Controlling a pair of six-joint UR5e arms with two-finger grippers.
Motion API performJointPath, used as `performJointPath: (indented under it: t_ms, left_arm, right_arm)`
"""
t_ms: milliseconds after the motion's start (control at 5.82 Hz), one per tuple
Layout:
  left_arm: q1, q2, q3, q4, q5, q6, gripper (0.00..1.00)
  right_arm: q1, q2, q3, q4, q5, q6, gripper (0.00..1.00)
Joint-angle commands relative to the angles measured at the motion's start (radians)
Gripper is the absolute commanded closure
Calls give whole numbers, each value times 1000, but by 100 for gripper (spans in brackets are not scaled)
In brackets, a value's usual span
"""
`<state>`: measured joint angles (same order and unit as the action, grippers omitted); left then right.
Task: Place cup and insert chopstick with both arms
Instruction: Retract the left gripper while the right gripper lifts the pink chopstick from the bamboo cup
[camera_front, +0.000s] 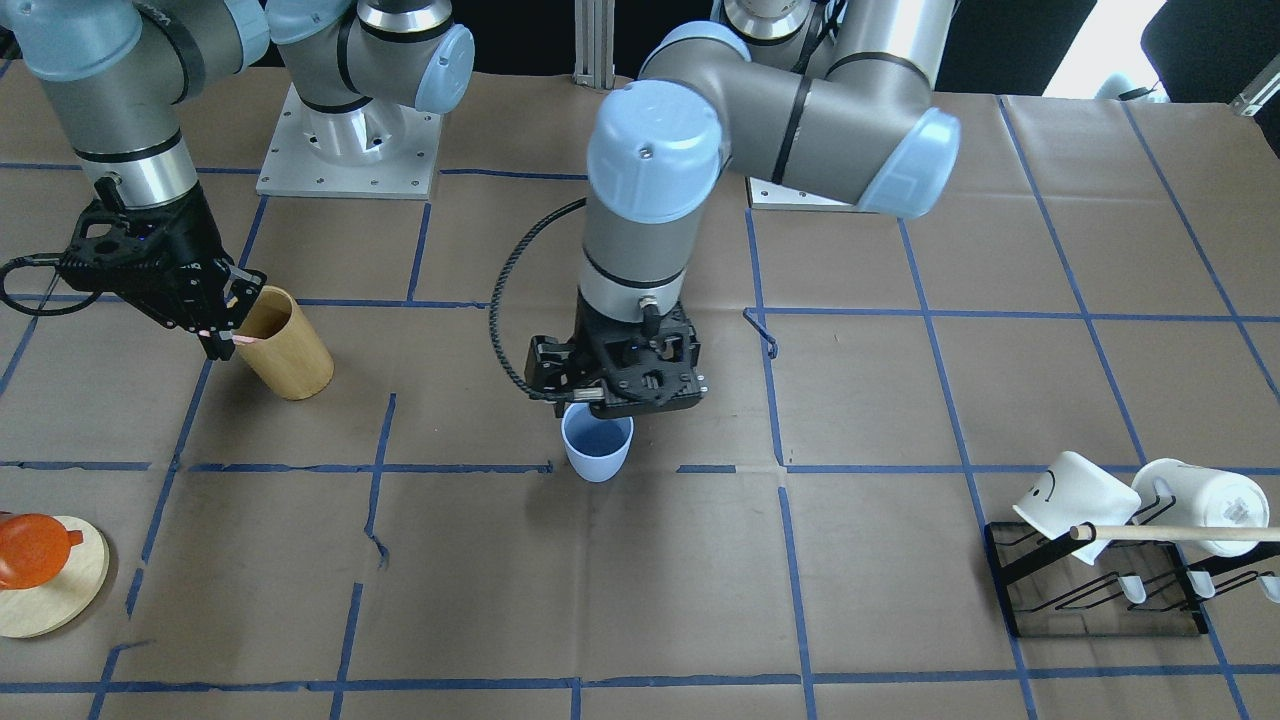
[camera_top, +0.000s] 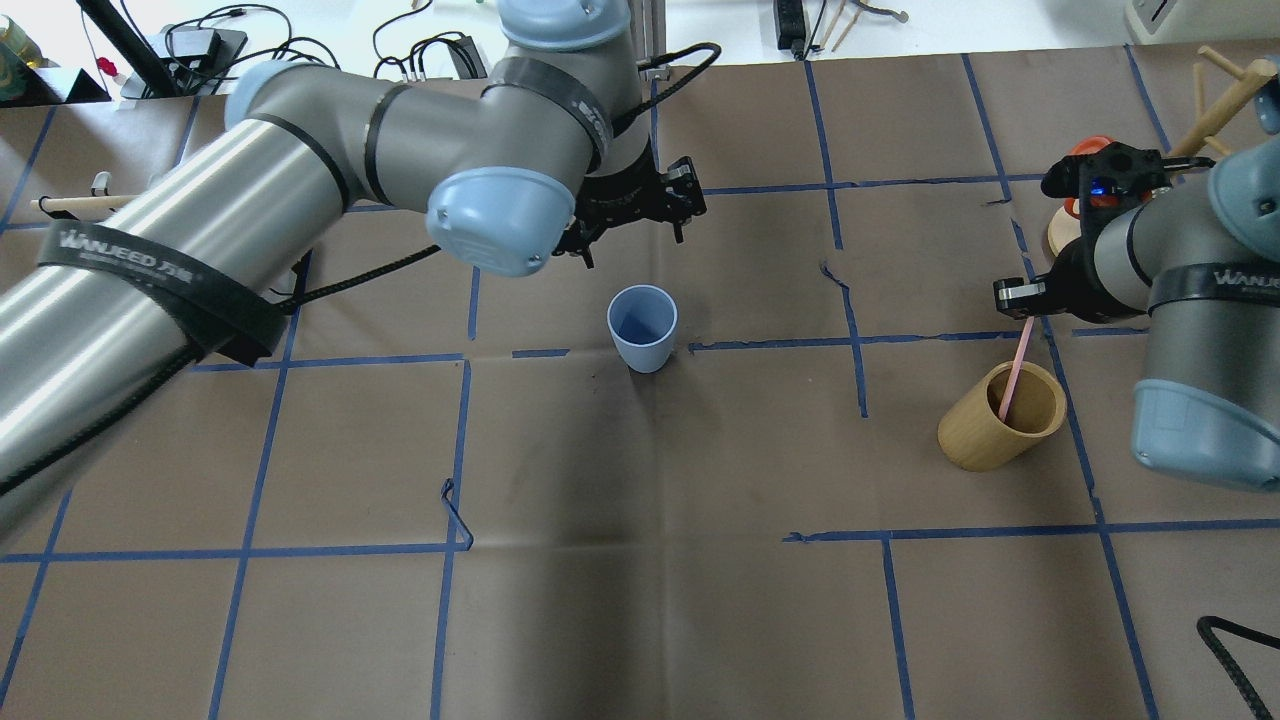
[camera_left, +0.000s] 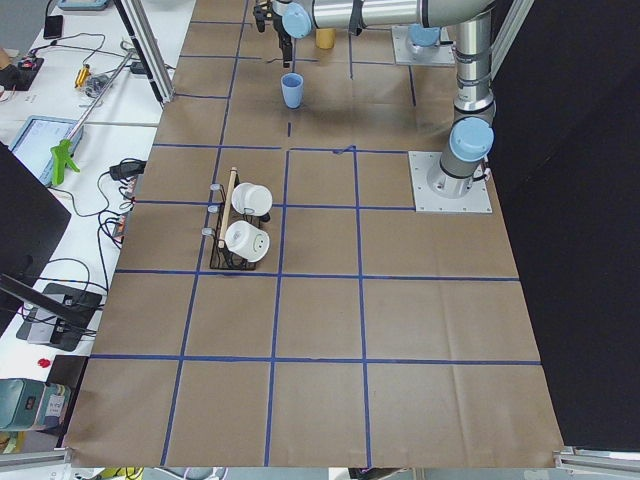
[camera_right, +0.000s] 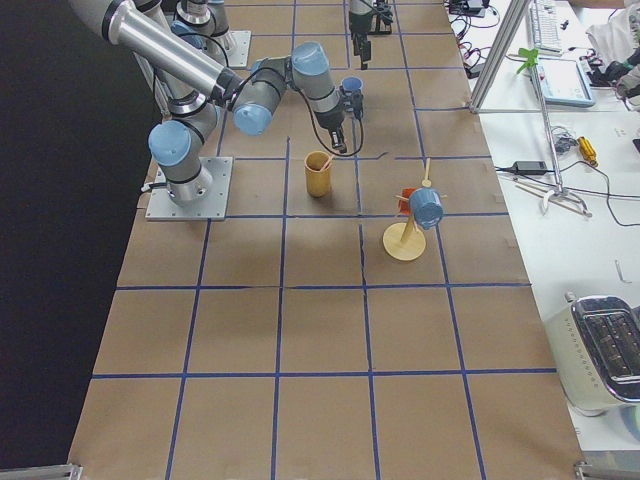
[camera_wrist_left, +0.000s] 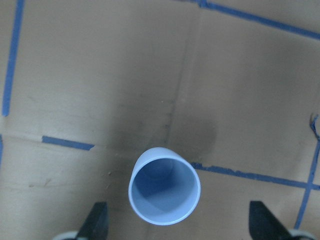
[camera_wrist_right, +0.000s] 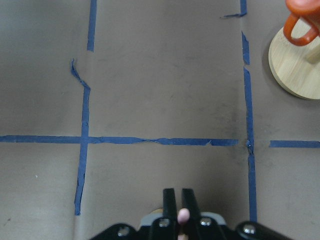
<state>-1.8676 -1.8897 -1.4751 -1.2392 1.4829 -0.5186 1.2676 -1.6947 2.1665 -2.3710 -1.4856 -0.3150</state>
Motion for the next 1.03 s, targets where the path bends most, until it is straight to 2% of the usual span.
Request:
performJointPath:
  t_ms: [0,172,344,516,688,859]
  left_arm:
    - [144,160,15,-132,-64,236,1]
    - [163,231,6,-204,-31,308,1]
    - [217,250,-25,-247,43,407,1]
    - [234,268,-52,-299,48,429,1]
    - [257,302,-60,-366,89,436,1]
    - [274,302,-39,-453,102,436,1]
  right_arm:
    - [15,-8,-116,121,-2,4,90]
    - [25,-13,-260,321,-4,7,90]
    - [27,-3,-453,583,-4,8,90]
    - [44,24,-606,763,-1,36,90]
    - [108,93,-698,795,-8,106,90]
    - [215,160,-755,791,-16,251,90]
